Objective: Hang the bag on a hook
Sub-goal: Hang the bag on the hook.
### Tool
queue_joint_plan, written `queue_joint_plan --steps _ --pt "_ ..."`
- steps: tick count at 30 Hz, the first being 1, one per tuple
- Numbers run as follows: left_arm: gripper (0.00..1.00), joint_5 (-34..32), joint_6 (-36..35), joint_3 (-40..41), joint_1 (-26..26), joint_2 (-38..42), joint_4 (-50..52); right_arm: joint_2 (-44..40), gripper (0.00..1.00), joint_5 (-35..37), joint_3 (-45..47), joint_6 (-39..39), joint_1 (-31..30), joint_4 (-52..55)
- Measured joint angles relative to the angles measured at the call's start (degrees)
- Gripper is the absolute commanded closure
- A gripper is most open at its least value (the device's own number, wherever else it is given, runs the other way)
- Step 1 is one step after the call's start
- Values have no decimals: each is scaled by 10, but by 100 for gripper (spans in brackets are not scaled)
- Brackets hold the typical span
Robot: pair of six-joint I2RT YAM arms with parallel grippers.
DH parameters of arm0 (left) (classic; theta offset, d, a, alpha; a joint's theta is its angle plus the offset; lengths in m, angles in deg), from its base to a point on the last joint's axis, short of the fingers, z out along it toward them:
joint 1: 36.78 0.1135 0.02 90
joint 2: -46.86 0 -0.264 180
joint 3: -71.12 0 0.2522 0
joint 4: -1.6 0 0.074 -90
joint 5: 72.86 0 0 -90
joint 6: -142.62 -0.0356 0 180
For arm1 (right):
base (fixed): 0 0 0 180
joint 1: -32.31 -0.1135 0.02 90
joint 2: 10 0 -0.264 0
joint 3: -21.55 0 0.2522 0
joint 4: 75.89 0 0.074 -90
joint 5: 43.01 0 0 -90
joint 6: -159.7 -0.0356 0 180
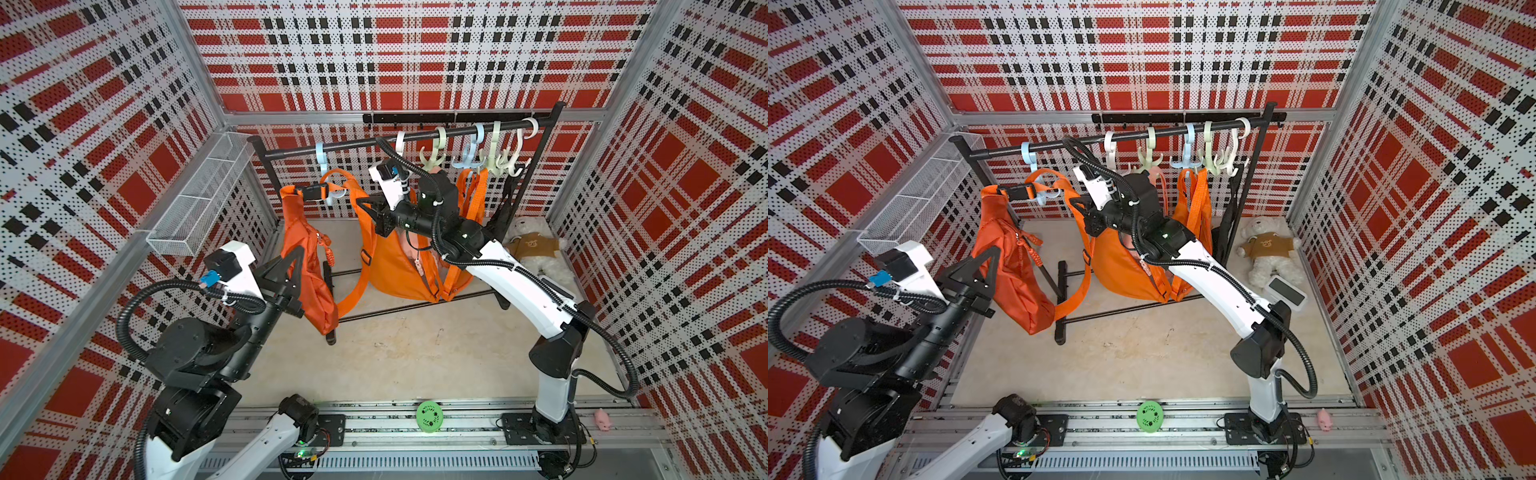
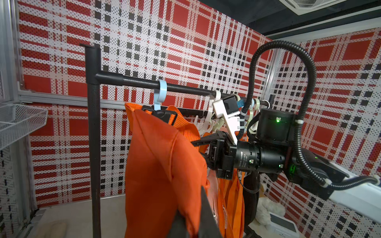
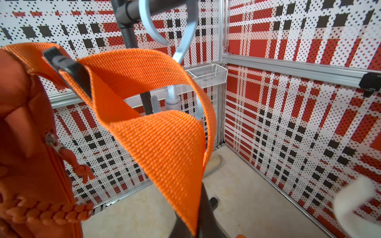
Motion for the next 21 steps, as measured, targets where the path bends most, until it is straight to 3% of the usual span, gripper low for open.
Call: queue_joint_plan --steps 7,21 --pt "100 -38 -3 -4 0 -1 28 40 100 10 -80 26 -22 41" --pt "100 -64 -1 -21 5 -39 80 57 100 39 -110 56 -35 103"
